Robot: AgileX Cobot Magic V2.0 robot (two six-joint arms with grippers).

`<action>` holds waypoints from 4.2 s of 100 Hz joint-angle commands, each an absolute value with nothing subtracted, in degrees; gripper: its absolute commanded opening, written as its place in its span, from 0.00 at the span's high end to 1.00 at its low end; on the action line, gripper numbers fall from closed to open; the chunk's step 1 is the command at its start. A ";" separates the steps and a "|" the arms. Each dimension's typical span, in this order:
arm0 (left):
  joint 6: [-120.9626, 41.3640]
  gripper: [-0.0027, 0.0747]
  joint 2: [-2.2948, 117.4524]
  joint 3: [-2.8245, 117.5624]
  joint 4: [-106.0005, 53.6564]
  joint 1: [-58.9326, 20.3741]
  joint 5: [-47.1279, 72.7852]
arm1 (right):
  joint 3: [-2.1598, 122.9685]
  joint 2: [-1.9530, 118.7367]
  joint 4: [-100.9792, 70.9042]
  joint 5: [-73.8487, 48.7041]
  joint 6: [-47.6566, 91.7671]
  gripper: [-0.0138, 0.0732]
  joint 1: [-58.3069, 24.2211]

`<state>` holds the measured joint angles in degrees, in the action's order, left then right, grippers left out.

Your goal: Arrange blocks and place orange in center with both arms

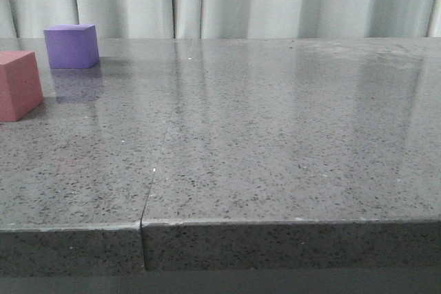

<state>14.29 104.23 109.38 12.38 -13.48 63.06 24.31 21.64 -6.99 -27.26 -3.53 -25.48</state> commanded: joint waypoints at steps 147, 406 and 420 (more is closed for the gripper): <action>29.03 0.24 100.18 86.57 18.81 -13.39 42.41 | 25.72 21.93 -6.83 -23.08 -2.87 0.92 -25.64; 2.95 0.99 18.19 13.92 4.51 -6.36 3.23 | 25.72 21.93 -6.83 -23.08 -2.87 0.92 -25.64; 2.95 0.99 13.82 10.79 4.51 -4.11 1.77 | 25.72 21.93 -6.83 -23.08 -2.87 0.92 -25.64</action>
